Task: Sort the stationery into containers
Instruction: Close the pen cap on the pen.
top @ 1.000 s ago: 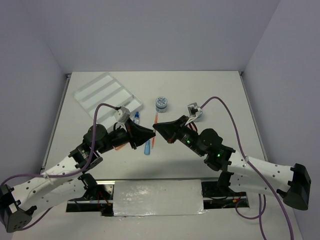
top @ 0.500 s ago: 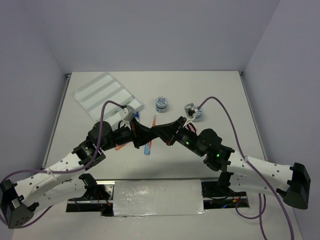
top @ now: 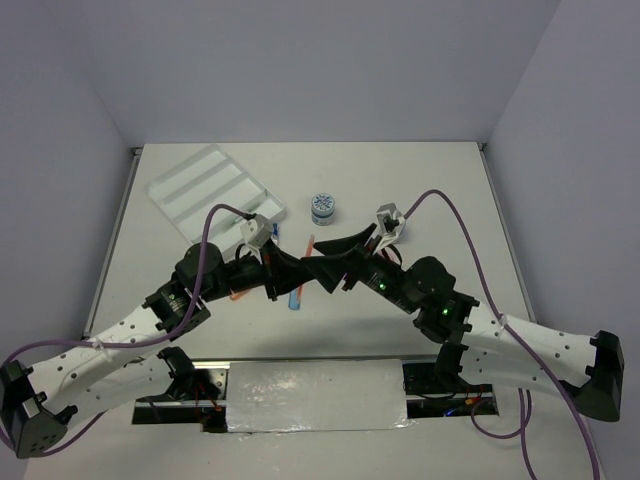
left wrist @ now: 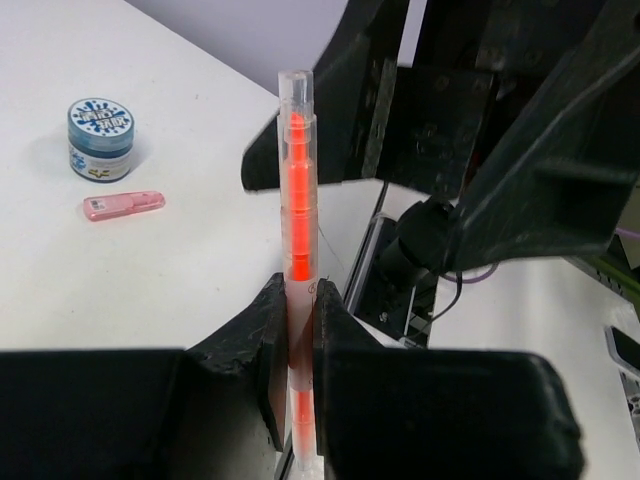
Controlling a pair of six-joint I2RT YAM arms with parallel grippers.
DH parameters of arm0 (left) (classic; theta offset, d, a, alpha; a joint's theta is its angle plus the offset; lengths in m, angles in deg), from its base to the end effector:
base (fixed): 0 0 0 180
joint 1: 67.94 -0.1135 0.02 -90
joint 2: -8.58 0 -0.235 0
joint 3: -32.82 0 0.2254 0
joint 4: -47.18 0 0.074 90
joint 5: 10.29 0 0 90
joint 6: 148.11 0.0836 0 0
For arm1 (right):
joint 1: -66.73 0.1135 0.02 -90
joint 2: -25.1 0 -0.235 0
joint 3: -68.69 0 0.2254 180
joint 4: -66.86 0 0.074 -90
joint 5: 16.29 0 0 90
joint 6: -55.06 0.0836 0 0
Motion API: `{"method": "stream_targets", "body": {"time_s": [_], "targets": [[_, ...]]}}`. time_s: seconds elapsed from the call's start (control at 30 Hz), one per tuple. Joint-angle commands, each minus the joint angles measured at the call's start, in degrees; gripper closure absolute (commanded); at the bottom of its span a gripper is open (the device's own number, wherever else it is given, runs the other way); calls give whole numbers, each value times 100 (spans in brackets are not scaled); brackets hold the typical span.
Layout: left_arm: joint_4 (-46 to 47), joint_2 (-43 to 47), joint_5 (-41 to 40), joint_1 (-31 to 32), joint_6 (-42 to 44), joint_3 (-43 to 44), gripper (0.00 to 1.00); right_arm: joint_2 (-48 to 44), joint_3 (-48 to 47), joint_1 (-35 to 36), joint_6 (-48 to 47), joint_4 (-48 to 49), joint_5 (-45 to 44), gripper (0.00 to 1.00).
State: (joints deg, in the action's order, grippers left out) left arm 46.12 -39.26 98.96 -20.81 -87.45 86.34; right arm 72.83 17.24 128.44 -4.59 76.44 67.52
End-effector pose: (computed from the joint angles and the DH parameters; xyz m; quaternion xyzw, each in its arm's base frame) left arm 0.1424 -0.1939 0.3223 0.2248 0.6414 -0.5375 0.4991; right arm 0.1216 0.2068 0.3382 -0.1267 0.6079 0.5403 0.5678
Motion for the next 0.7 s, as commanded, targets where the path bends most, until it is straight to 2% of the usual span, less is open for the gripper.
{"method": "stream_targets", "body": {"time_s": [0.0,0.2,0.3,0.33,0.4,0.47,0.5,0.57,0.63,0.67], "targets": [[241,90,395,-3,219,156,100,-35,-573,43,-327,-145,-57,28],[374,143,703,6,236,76,100,334,-1004,25,-591,-515,-250,31],[251,116,738,6,306,129,100,439,-1057,16,-618,-471,-216,40],[216,108,747,6,324,138,100,466,-1066,16,-618,-445,-207,47],[163,108,730,6,368,155,100,492,-1066,16,-609,-410,-145,53],[127,116,704,6,385,147,100,510,-1066,25,-600,-392,-128,66],[110,125,695,6,394,147,100,510,-1057,25,-600,-392,-119,77],[84,134,634,6,412,164,100,527,-1031,16,-591,-410,-119,89],[57,125,529,6,421,190,100,527,-952,16,-548,-401,-127,100],[40,125,467,6,429,217,100,527,-917,25,-530,-384,-119,100]]}}
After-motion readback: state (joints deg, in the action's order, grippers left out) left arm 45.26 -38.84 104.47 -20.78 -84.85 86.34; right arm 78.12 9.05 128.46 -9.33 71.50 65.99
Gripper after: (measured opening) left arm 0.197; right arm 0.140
